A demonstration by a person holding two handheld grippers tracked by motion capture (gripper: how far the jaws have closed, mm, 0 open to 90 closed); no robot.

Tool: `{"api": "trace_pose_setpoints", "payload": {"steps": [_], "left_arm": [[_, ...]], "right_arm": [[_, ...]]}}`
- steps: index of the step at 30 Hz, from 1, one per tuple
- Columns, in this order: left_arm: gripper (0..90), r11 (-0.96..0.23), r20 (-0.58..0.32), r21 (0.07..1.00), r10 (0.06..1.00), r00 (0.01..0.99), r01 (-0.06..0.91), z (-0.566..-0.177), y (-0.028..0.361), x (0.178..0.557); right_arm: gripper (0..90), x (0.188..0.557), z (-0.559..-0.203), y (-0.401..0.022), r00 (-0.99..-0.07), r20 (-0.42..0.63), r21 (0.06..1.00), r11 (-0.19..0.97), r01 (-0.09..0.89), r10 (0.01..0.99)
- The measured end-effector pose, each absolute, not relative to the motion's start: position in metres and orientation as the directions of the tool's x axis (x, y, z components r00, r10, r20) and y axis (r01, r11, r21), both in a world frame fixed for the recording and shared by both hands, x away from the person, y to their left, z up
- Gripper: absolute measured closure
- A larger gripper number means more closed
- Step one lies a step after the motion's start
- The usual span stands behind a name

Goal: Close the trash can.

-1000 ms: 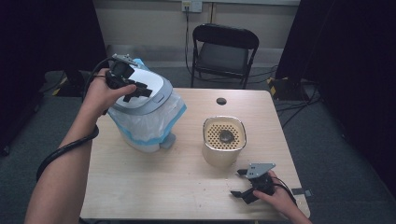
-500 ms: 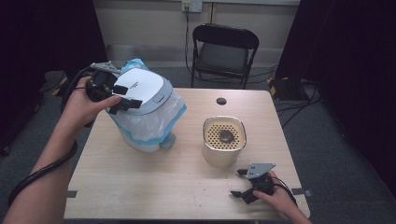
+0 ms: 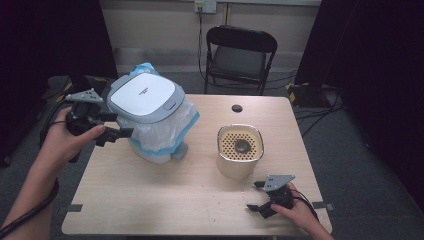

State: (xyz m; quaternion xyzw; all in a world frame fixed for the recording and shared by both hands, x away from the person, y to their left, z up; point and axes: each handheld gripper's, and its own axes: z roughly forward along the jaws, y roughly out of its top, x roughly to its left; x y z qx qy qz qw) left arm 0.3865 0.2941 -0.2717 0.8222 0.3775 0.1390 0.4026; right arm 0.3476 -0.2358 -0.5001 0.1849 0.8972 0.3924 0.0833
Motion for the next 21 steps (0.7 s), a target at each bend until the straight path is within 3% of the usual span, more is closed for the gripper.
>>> {"api": "trace_pose_setpoints", "payload": {"steps": [21], "left_arm": [[16.9, -0.362, -0.169, 0.762, 0.688, 0.705, 0.537, -0.383, 0.283, 0.364]], "right_arm": [[14.0, 0.348, -0.5, -0.236, -0.919, -0.003, 0.734, 0.625, 0.266, 0.395]]}}
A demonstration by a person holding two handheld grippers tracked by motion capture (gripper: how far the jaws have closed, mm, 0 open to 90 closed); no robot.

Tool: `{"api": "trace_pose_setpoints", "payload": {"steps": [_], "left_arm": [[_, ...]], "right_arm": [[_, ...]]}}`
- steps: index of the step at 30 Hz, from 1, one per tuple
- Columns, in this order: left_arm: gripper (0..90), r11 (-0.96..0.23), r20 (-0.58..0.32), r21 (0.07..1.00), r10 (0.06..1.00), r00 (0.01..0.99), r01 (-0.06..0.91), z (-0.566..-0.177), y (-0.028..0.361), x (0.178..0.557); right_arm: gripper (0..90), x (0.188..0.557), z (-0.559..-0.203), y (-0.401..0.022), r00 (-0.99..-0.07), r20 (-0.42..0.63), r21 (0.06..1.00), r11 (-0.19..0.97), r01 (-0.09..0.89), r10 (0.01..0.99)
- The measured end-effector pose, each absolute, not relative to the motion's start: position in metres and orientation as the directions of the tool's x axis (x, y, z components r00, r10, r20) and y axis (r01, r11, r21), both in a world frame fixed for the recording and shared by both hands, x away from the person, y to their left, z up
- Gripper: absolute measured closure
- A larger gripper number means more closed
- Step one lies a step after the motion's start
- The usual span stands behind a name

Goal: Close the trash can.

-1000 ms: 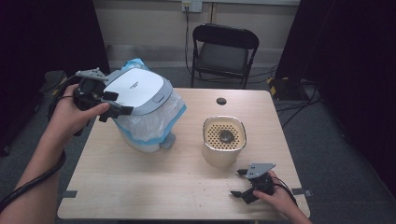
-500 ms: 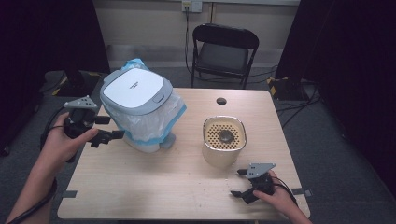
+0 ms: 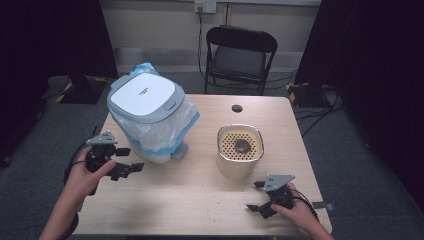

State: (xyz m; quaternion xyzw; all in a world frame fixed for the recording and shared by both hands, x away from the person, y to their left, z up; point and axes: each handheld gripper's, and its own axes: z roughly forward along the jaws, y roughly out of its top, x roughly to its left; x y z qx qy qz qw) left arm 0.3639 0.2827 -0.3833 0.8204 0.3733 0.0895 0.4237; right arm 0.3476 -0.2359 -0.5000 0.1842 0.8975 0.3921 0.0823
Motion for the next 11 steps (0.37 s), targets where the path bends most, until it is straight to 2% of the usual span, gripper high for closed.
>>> {"api": "trace_pose_setpoints", "payload": {"steps": [11], "left_arm": [[16.9, -0.368, -0.189, 0.76, 0.663, 0.724, 0.535, -0.425, 0.268, 0.358]], "right_arm": [[14.1, 0.348, -0.5, -0.236, -0.919, -0.003, 0.734, 0.625, 0.266, 0.395]]}}
